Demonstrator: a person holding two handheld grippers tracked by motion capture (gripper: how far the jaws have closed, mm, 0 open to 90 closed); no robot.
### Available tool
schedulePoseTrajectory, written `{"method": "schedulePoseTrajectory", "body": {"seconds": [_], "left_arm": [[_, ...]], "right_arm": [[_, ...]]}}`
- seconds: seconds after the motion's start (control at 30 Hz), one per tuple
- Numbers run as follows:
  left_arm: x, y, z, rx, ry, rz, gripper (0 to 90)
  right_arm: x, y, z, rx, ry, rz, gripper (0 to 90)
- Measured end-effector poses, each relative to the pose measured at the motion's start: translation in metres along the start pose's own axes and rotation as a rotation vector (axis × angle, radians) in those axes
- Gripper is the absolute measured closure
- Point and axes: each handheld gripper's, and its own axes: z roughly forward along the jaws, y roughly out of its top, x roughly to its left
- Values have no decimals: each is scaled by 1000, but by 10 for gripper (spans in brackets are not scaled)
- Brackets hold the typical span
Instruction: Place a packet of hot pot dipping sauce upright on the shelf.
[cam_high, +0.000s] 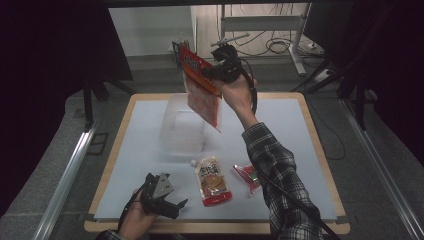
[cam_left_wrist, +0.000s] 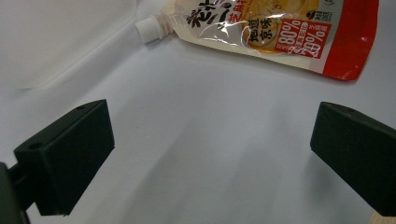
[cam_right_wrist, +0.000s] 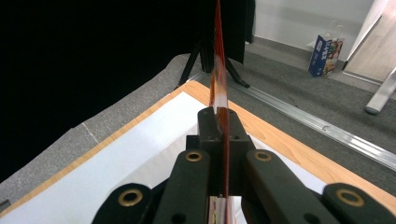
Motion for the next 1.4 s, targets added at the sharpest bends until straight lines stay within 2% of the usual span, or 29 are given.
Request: {"method": "schedulePoseTrajectory", "body": {"seconds": [0.03,0.2,0.5,0.73,0.8,0.93,1.1,1.2,1.3,1.4], "left_arm": [[0,0,0,0,1,1,0],[0,0,0,-5,0,-2,0],[-1,0,0,-4,-5,4,0],[0,0,-1,-8,-4,5,0],[0,0,-2,-20,-4,-8,0],[3,1,-5,-37,-11,-33,0],[5,1,-7,-52,-19,-57,0],[5,0,-7,-49,-18,-55,0],[5,0,-7,-48,-17,-50,0],[4,0,-6,-47,-14,-47,0]], "right_arm": [[2,1,7,0,4,5,885],[7,5,21,1,12,14,885],[21,12,43,-5,25,10,885],[26,14,57,-11,33,11,885],[28,13,63,-7,30,7,884],[27,5,74,4,22,8,885],[20,-10,88,30,23,33,884],[15,-21,93,32,25,36,884],[10,-28,93,13,54,51,883],[10,-28,93,23,39,32,883]]}}
